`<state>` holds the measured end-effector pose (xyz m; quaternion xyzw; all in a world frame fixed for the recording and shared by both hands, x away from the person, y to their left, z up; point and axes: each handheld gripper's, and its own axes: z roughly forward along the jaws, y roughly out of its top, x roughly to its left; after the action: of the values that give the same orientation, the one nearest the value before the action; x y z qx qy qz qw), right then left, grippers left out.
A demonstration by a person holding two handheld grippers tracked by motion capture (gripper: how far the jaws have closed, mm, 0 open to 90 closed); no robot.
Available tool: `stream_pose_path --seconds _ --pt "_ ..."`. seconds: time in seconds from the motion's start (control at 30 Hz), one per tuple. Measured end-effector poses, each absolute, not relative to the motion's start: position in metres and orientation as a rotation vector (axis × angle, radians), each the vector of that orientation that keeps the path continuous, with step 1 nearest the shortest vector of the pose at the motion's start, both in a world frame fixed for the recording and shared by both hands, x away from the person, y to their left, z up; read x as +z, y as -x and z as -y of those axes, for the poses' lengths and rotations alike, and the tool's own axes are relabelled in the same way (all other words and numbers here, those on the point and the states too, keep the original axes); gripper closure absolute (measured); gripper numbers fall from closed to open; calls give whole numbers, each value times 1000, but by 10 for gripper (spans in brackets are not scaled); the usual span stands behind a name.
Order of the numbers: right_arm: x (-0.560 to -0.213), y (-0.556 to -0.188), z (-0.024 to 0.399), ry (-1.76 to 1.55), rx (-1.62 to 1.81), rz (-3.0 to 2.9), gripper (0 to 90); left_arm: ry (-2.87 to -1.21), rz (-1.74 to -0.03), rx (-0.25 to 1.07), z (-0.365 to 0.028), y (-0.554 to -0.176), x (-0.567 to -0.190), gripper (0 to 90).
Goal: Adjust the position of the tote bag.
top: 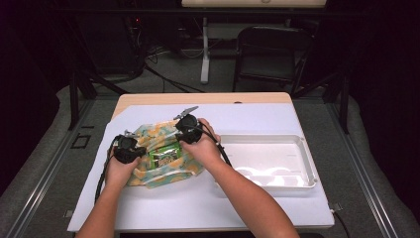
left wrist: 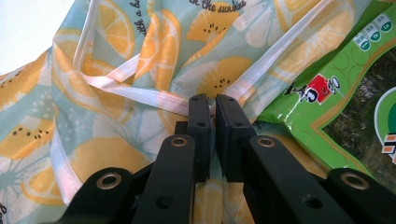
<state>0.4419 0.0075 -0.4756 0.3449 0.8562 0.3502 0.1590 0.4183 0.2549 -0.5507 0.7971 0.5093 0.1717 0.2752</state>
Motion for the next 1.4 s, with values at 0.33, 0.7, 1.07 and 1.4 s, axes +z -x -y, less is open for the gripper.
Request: stream_pose_path --seconds 0.33,0.7,1.07,1.4 --pt "-484 -448 0 -1018 941 -2451 662 -2133 -1375 457 -255 -418 -551 845" --pt "-504 -443 -11 -965 849 -2473 508 -2128 -1377 458 -256 -418 -551 844" --pt "-518 -442 3 -969 681 -2514 660 -2117 -1378 465 -256 -418 -552 842" --pt "-526 -443 12 -1004 645 -2537 717 -2112 -1377 459 -256 -418 -552 838"
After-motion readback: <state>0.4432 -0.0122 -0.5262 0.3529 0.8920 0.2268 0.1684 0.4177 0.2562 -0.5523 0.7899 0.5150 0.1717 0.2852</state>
